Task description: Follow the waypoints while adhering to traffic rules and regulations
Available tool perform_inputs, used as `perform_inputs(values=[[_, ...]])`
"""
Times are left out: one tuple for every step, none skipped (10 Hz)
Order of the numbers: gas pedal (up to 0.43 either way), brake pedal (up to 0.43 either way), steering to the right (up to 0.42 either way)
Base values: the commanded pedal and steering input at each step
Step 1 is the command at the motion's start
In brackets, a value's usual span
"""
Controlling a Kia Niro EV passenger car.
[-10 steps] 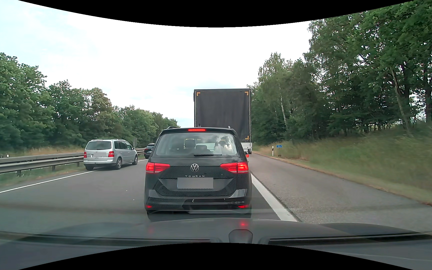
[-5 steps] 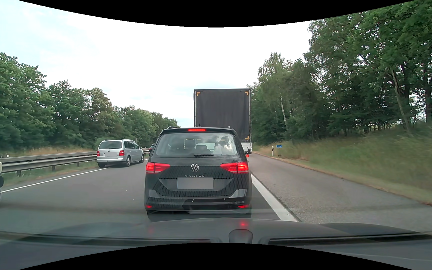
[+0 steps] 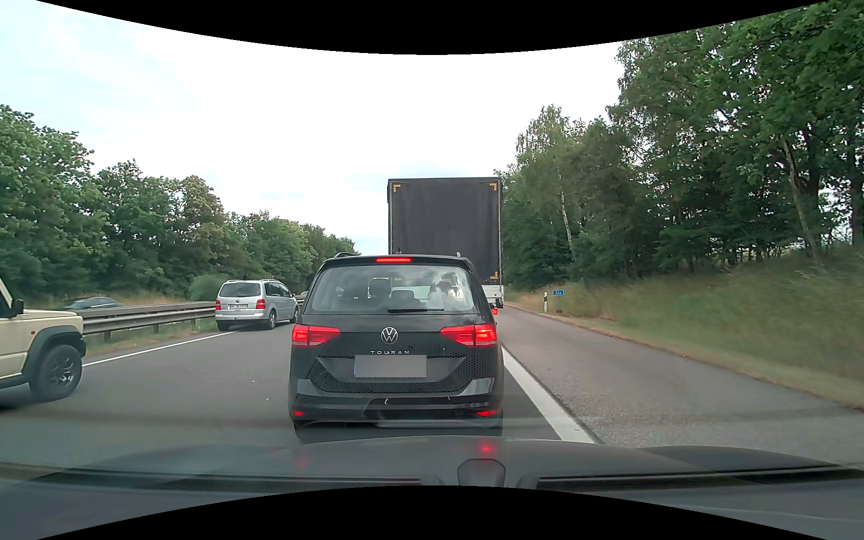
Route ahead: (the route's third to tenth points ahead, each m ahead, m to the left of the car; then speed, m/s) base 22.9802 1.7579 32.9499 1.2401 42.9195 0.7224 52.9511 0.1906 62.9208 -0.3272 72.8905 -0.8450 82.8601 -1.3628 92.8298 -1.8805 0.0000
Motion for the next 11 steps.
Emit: perform_inputs(values=[[0.000,0.244,-0.002],[0.000,0.244,-0.002],[0.000,0.244,-0.002],[0.000,0.244,-0.002],[0.000,0.244,-0.001],[0.000,0.244,-0.002],[0.000,0.244,-0.001],[0.000,0.238,-0.002],[0.000,0.244,-0.002],[0.000,0.244,-0.002],[0.000,0.244,-0.001]])
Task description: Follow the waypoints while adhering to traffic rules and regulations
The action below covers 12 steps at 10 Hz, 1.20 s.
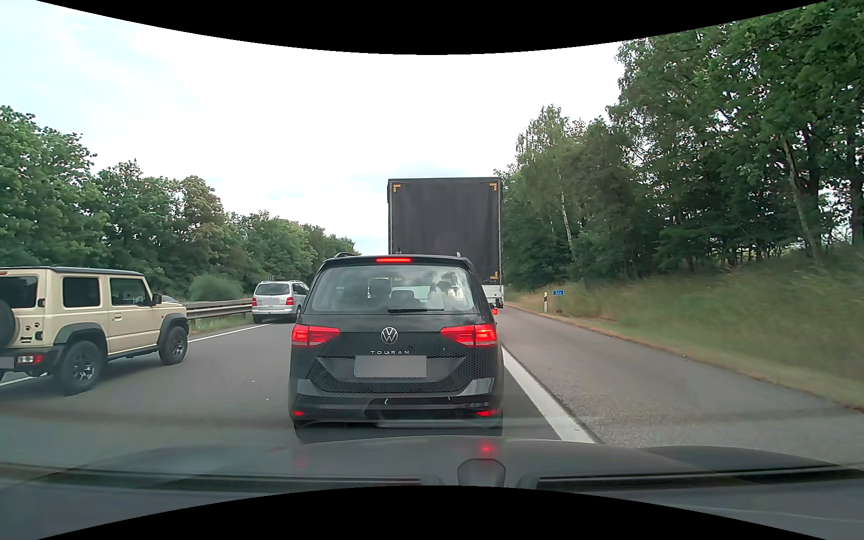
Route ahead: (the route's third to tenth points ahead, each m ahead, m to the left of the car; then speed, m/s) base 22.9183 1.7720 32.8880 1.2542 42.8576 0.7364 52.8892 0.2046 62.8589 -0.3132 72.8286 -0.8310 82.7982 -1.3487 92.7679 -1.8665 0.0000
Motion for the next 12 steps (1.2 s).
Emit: perform_inputs(values=[[0.000,0.244,-0.002],[0.000,0.244,-0.001],[0.000,0.244,-0.001],[0.000,0.244,-0.002],[0.000,0.244,-0.002],[0.000,0.244,-0.002],[0.000,0.244,-0.001],[0.000,0.238,-0.002],[0.000,0.244,-0.002],[0.000,0.244,-0.001],[0.000,0.244,-0.002],[0.000,0.244,-0.002]])
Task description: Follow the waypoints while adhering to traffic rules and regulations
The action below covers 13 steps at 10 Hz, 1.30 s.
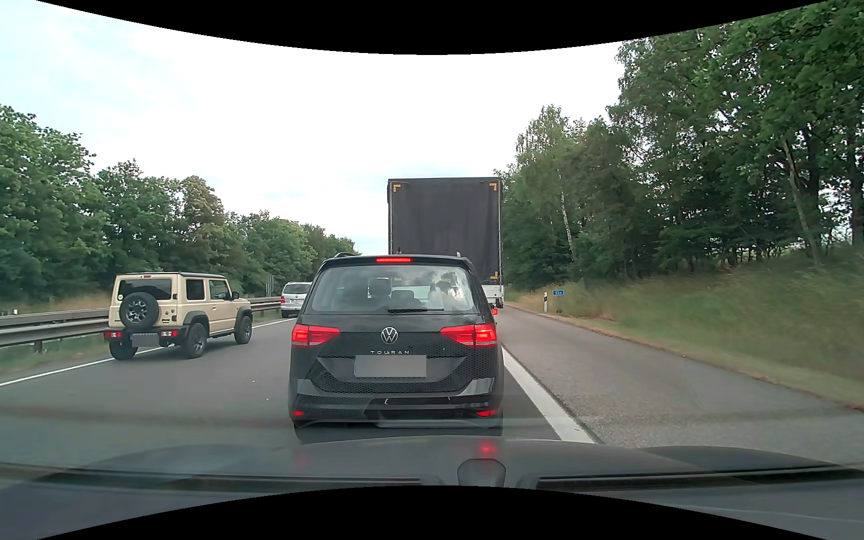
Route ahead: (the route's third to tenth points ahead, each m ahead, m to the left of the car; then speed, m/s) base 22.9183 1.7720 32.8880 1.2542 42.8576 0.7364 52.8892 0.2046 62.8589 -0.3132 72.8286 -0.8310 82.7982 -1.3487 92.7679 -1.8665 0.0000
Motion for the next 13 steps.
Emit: perform_inputs(values=[[0.000,0.244,-0.001],[0.000,0.244,-0.001],[0.000,0.244,-0.002],[0.000,0.244,-0.001],[0.000,0.244,-0.001],[0.000,0.244,-0.001],[0.000,0.244,-0.001],[0.000,0.244,-0.001],[0.000,0.244,-0.001],[0.000,0.244,-0.001],[0.000,0.244,-0.001],[0.000,0.244,-0.001],[0.000,0.244,-0.001]])
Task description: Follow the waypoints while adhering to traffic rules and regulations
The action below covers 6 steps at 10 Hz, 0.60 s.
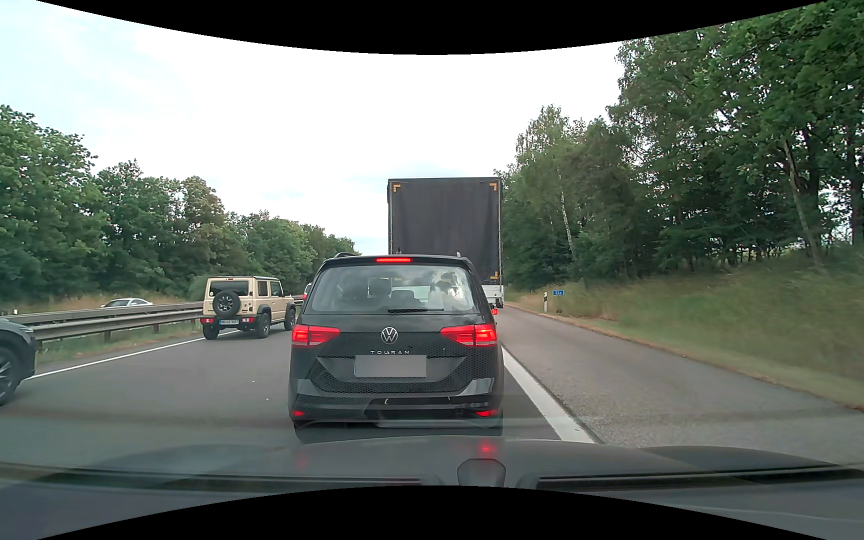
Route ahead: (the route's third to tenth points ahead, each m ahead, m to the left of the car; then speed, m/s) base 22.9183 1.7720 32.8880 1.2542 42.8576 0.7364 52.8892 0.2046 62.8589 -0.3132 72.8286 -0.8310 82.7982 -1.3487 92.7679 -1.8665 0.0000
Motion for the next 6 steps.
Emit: perform_inputs(values=[[0.000,0.244,-0.001],[0.000,0.244,-0.001],[0.000,0.244,-0.002],[0.000,0.244,-0.001],[0.000,0.244,-0.001],[0.000,0.244,-0.001]])
